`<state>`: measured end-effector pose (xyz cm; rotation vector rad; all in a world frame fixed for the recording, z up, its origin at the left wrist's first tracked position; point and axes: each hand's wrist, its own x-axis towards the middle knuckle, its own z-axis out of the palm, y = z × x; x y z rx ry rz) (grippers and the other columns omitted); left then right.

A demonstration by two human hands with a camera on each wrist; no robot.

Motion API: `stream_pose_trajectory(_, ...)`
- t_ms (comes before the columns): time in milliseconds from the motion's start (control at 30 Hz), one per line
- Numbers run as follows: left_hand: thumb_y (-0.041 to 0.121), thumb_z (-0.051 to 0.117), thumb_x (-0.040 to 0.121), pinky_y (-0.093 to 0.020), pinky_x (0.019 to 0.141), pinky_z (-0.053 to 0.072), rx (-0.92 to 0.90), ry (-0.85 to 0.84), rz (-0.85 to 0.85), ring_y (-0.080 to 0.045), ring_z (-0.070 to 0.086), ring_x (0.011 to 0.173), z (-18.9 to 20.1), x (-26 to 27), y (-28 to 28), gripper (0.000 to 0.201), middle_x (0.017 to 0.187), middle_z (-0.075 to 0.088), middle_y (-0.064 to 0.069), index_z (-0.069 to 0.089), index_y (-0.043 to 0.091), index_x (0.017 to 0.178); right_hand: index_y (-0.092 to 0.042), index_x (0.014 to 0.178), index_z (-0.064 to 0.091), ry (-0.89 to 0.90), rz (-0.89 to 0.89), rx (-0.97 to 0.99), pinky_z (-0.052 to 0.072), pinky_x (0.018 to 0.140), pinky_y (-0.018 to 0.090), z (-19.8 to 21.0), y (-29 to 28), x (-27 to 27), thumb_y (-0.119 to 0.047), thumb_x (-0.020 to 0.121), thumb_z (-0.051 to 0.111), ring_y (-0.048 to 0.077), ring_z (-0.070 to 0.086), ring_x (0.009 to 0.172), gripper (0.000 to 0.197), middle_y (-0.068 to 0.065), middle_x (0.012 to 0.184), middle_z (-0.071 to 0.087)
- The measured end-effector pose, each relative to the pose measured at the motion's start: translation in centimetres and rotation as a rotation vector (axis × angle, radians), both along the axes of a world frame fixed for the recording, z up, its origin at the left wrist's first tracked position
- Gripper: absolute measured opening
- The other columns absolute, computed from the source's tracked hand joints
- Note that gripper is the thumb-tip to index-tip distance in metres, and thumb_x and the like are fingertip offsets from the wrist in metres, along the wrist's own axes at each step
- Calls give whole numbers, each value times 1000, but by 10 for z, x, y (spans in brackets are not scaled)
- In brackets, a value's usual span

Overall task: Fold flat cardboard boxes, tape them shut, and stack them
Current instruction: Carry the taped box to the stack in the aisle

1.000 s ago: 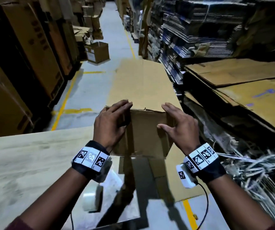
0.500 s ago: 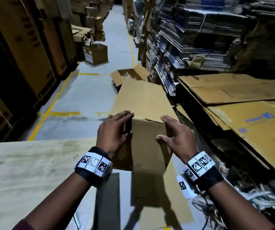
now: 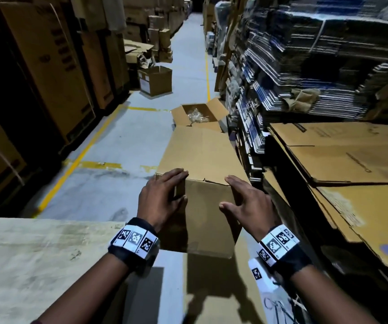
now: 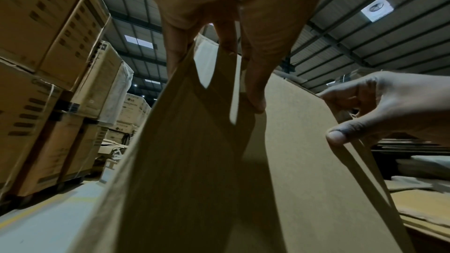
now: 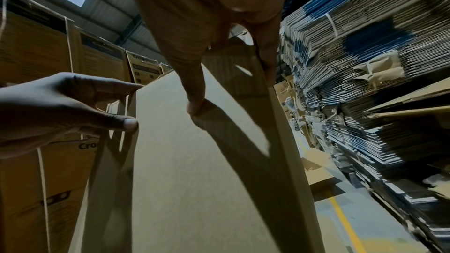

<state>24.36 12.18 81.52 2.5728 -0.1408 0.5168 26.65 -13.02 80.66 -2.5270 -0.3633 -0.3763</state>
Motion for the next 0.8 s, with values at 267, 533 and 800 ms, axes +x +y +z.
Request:
stream_pose_trajectory(267,32,85,74,-32,93,49,-46,-23,54,-15,60,119,-99,172,13,65,142,52,25,59,44,133,-32,137,62,-59,43,1,54,97,34,-100,17,184,-38,69,91,11,61,125,74,-13,142,60)
stream_pose_trajectory(533,28,84,75,-33,89,53,-116,-178,59,-18,64,114,-289,360,56,64,140,56,21,62,40,133,-31,138,61,-191,84,-70,58,91,40,-267,57,379,-36,71,91,16,67,118,73,-10,142,60)
stream_pose_trajectory(800,26,83,75,-39,85,56,-151,-267,66,-22,63,115,-446,499,51,62,138,58,22,62,40,131,-30,135,63,-253,87,-62,59,89,42,-416,52,517,-33,68,93,17,68,116,73,-10,139,62)
